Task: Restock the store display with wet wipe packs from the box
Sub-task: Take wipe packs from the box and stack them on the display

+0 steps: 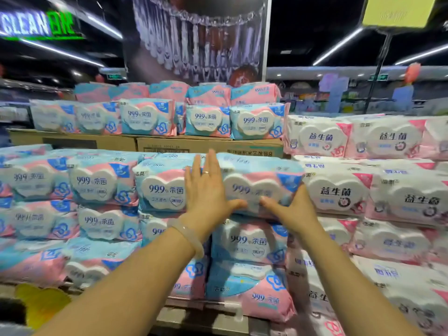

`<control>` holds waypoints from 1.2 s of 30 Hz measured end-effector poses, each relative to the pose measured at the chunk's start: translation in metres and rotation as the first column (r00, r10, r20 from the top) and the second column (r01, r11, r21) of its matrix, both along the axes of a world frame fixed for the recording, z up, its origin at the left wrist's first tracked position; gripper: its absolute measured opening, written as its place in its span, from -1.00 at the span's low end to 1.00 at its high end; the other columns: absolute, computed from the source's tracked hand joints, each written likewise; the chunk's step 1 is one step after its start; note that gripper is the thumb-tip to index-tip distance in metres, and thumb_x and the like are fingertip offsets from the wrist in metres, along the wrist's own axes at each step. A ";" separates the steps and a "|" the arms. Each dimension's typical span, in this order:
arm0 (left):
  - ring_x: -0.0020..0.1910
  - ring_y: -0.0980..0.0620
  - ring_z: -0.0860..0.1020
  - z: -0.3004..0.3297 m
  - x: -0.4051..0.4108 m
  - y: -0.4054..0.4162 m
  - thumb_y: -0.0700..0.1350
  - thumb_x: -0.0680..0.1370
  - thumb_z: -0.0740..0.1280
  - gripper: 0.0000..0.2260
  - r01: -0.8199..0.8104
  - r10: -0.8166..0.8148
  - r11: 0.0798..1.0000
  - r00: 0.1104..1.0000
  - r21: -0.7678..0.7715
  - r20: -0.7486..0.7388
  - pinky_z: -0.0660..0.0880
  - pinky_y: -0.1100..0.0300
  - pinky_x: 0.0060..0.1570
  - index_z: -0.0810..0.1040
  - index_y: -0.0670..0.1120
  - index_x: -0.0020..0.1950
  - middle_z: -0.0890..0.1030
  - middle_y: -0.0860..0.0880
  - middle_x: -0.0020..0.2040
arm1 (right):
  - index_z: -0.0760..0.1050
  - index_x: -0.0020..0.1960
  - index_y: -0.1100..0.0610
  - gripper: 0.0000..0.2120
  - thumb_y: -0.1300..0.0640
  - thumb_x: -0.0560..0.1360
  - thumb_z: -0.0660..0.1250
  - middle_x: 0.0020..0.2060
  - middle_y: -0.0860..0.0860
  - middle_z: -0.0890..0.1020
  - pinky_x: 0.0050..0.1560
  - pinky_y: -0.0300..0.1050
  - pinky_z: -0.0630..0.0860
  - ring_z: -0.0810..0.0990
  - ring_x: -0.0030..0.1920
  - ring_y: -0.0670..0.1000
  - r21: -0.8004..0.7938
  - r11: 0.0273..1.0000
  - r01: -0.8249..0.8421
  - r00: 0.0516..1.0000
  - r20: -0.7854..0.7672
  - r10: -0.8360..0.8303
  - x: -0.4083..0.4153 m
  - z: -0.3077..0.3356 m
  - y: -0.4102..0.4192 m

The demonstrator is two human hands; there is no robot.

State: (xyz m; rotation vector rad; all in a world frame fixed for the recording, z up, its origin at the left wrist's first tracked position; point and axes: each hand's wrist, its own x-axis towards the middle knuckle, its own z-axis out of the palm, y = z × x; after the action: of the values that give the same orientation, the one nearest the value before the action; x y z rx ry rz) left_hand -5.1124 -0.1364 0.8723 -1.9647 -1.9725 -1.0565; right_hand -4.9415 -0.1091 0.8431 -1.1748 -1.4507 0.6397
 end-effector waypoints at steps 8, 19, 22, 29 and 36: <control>0.54 -0.16 -0.23 -0.015 -0.031 0.021 0.42 0.27 0.33 -0.03 -0.049 0.030 0.997 0.968 -0.067 -0.248 -0.20 -0.22 0.45 -0.11 0.20 0.52 -0.18 -0.10 0.57 | -0.23 0.57 -0.05 0.24 -0.07 0.22 0.60 0.56 0.09 -0.17 0.53 0.09 -0.04 -0.22 0.56 0.10 0.096 0.990 0.100 0.911 0.392 -0.130 -0.022 0.017 -0.003; 0.52 -0.18 -0.02 -0.025 -0.028 0.035 0.36 0.25 0.40 -0.05 -0.015 0.023 0.999 0.968 0.037 -0.251 -0.18 -0.22 0.44 0.11 0.05 0.51 0.08 -0.13 0.53 | 0.21 0.47 -0.05 -0.08 -0.04 0.23 0.60 0.54 -0.02 -0.04 0.49 0.05 0.02 -0.20 0.52 0.15 0.043 0.998 0.049 0.821 0.568 -0.065 -0.030 0.021 0.013; 0.54 -0.20 -0.17 -0.019 -0.029 0.029 0.40 0.28 0.33 -0.02 -0.023 0.009 0.999 0.959 -0.049 -0.282 -0.21 -0.23 0.44 -0.07 0.10 0.54 -0.09 -0.15 0.56 | 0.13 0.51 -0.06 -0.04 -0.09 0.26 0.57 0.56 0.02 -0.12 0.51 0.09 -0.04 -0.26 0.53 0.20 0.001 0.998 0.065 0.786 0.616 -0.052 -0.029 0.027 0.006; 0.55 -0.19 -0.07 -0.029 -0.057 -0.020 0.25 0.36 0.38 -0.06 0.122 -0.110 0.991 0.979 0.057 -0.172 -0.07 -0.11 0.51 0.04 -0.18 0.53 -0.02 -0.22 0.56 | 0.04 0.56 0.03 -0.06 -0.12 0.36 0.49 0.57 0.13 -0.16 0.54 0.12 -0.17 -0.23 0.56 0.19 0.198 0.980 -0.013 0.607 0.781 -0.150 -0.066 0.038 -0.046; 0.35 -0.40 0.36 -0.142 -0.187 -0.113 0.20 0.22 0.45 -0.09 -0.102 0.028 0.979 0.926 -0.178 -0.377 0.40 -0.35 0.19 0.28 -0.27 0.40 0.36 -0.38 0.38 | -0.13 0.58 0.09 -0.09 0.04 0.47 0.40 0.56 0.20 -0.13 0.56 0.09 -0.03 -0.10 0.56 0.21 -0.154 0.852 -0.501 0.263 0.911 0.319 -0.205 -0.084 -0.096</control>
State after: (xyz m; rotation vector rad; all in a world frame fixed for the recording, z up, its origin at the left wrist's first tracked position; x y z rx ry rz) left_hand -5.2998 -0.2493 0.7306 -1.9941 -1.9667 -0.4398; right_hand -5.1470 -0.2050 0.7596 -1.0108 -2.8237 0.1001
